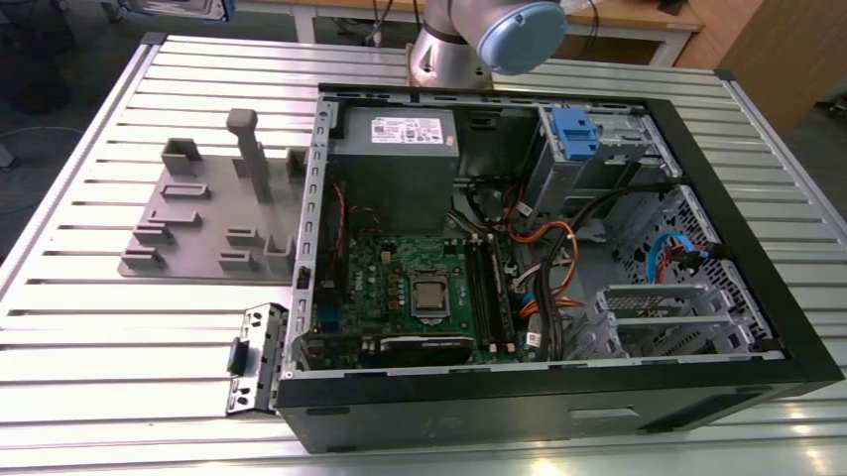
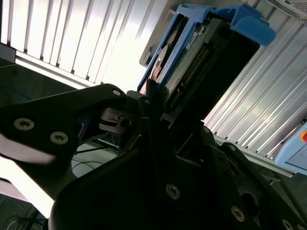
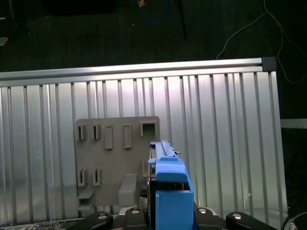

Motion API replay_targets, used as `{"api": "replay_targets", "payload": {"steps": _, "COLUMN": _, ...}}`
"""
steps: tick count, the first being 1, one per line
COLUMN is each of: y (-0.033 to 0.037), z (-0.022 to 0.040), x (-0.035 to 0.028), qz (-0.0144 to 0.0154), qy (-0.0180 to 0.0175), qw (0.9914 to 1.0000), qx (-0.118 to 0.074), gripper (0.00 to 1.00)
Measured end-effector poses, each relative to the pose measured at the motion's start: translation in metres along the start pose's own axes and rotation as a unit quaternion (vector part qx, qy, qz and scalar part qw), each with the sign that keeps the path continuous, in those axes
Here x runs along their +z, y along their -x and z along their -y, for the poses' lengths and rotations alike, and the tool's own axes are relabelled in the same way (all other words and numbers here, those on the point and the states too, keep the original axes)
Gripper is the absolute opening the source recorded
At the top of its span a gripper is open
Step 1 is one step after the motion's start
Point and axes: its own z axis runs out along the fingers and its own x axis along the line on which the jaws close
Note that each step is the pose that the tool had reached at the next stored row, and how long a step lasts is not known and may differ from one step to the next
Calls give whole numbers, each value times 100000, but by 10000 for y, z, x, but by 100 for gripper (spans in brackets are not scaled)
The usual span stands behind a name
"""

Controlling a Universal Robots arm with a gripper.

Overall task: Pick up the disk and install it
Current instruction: 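Pick up the disk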

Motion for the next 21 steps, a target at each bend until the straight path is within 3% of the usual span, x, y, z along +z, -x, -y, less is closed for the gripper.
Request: {"api": "replay_targets", "payload": {"steps": 21, "y": -14, "z": 226, "x": -3, "qz": -2, "qy": 3, "qw": 100000, "qx": 0, "gripper": 36}}
